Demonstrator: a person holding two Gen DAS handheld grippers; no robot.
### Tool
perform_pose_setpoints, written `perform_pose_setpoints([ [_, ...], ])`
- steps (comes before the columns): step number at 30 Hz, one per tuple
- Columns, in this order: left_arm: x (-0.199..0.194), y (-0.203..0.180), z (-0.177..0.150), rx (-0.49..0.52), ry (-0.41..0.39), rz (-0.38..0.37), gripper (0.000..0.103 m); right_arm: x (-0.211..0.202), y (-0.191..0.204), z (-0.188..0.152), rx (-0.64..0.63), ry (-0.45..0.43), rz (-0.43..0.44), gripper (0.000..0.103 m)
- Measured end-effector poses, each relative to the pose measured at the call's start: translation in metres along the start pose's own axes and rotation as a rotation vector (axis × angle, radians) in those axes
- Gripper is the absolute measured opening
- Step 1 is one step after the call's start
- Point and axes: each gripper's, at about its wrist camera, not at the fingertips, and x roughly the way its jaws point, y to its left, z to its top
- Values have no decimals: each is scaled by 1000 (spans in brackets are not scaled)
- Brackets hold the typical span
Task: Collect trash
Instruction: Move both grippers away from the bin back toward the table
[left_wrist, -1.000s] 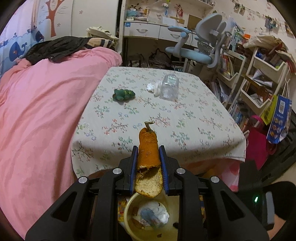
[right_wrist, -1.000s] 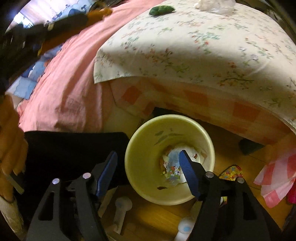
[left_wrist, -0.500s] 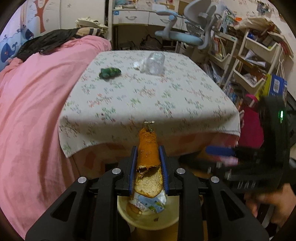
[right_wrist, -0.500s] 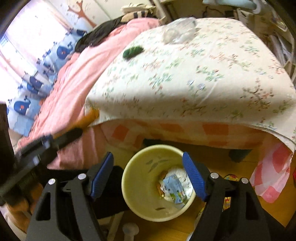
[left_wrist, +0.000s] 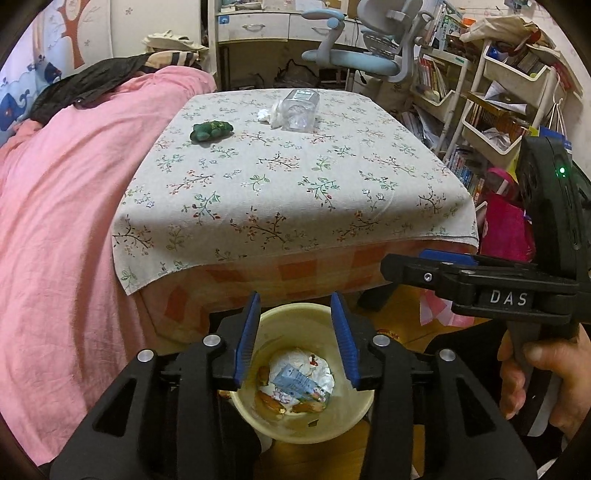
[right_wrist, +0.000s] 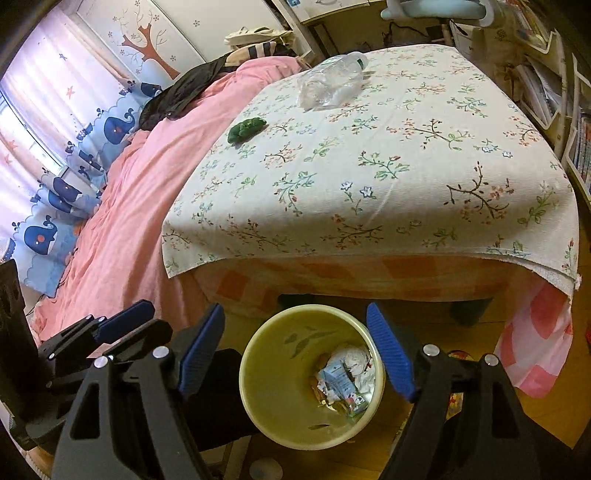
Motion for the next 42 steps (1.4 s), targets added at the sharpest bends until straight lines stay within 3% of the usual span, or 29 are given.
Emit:
perform_pose_setpoints([
  [33, -7, 2, 6, 14, -80, 101, 65, 2, 1, -1, -7, 8, -5, 78],
  [42, -12, 2, 10, 13, -121, 143, 77, -2, 7, 3, -29, -42, -18, 80],
])
